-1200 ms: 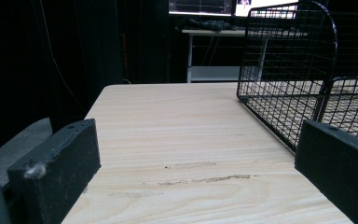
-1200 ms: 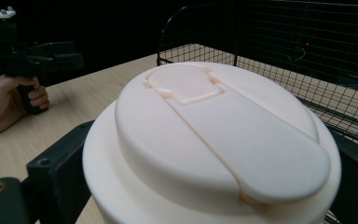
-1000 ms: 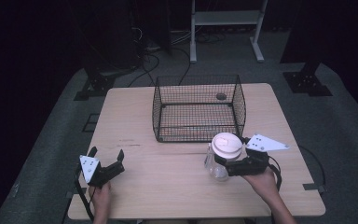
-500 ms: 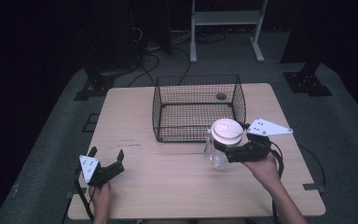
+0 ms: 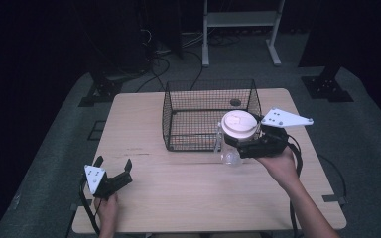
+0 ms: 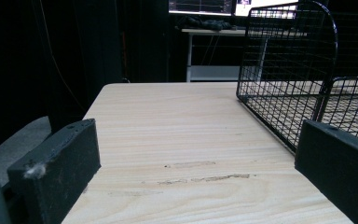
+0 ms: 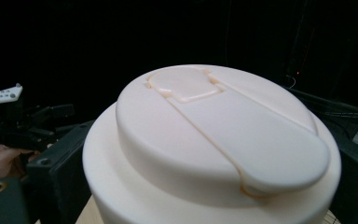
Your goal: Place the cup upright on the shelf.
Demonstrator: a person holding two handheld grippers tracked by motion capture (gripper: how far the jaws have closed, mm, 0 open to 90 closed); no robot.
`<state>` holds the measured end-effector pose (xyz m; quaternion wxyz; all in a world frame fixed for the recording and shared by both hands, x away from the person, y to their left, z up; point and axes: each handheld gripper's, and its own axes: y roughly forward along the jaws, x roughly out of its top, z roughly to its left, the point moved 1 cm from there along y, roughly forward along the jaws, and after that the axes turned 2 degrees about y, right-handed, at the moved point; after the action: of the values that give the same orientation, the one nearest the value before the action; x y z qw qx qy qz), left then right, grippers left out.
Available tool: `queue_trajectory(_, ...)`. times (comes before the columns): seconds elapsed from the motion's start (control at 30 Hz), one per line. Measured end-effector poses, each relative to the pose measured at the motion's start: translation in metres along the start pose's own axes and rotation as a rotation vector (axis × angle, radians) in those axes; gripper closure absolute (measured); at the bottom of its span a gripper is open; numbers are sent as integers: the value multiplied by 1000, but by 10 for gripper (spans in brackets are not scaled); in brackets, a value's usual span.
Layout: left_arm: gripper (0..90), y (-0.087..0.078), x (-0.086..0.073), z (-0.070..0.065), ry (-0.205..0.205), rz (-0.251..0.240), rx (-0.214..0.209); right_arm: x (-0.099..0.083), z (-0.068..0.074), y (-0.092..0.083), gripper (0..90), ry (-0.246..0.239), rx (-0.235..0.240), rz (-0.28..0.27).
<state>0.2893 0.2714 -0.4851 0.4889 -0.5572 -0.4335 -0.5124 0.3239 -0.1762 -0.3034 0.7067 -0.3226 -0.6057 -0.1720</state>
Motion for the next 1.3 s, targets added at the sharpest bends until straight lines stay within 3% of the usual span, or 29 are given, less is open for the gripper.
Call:
queue_trajectory(0.43, 0, 0, 0, 0, 1, 0, -2, 33, -6, 13, 42, -6, -13, -3)
queue_trajectory(1.3, 0, 0, 0, 0, -2, -1, -3, 73, -25, 52, 43, -1, -61, 11)
